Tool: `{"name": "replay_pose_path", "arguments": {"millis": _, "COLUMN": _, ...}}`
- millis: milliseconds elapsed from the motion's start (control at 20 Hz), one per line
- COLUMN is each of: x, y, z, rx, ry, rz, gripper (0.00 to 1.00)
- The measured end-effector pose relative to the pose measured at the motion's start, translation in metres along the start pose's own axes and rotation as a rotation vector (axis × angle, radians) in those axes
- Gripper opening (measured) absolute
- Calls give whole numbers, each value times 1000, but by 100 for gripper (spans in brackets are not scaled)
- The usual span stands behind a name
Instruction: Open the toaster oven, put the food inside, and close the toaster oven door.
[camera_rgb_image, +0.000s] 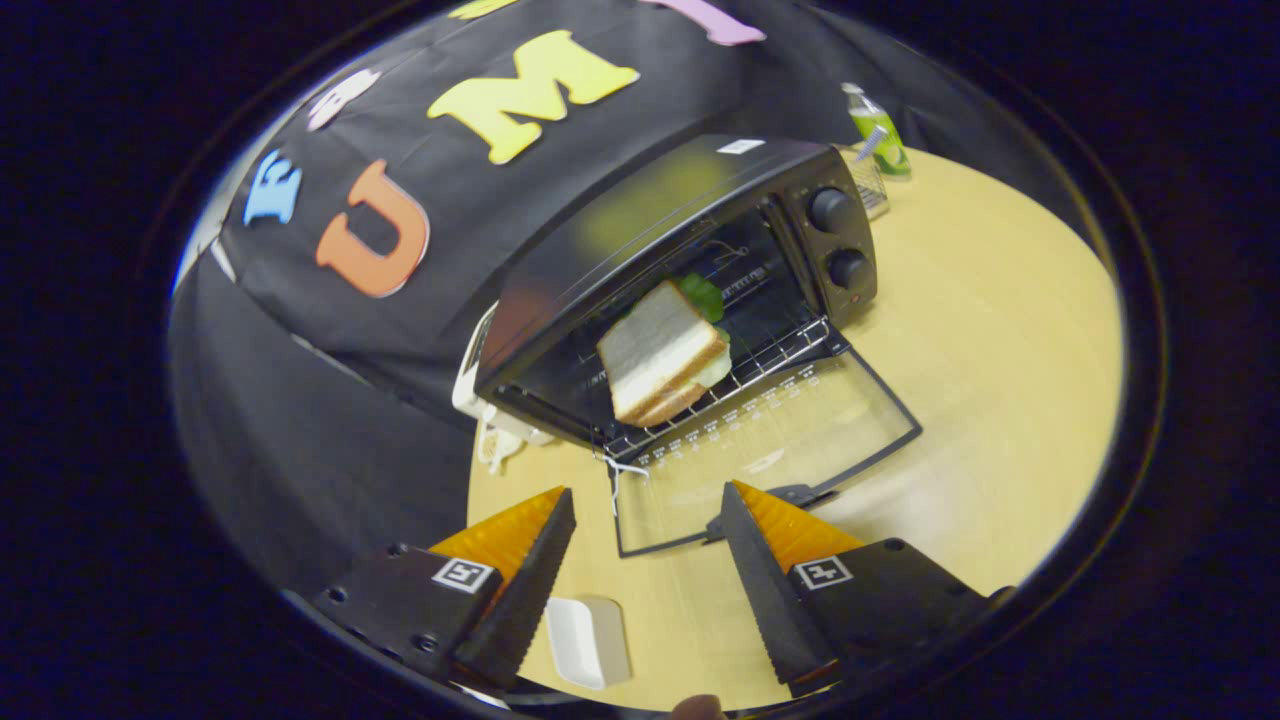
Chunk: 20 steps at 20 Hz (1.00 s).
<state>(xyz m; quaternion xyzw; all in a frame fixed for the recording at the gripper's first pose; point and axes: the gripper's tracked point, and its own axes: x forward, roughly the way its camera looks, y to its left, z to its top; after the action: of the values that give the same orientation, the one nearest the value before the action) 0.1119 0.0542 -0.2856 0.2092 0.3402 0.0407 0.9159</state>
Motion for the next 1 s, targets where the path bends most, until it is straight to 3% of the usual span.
{"name": "replay_pose_path", "arguments": {"millis": 100, "x": -14, "y": -3, "z": -13, "rx": -144, "ry": 1, "rz": -27, "gripper": 100}}
{"name": "replay_pose_path", "arguments": {"millis": 200, "x": -23, "y": -7, "z": -25, "rx": -199, "ry": 4, "rz": -45, "gripper": 100}}
{"name": "replay_pose_path", "arguments": {"millis": 600, "x": -11, "y": -61, "z": -69, "rx": -289, "ry": 58, "rz": -171, "gripper": 100}}
{"name": "replay_pose_path", "arguments": {"millis": 1000, "x": 37, "y": -93, "z": -71, "rx": -351, "ry": 45, "rz": -240, "gripper": 100}}
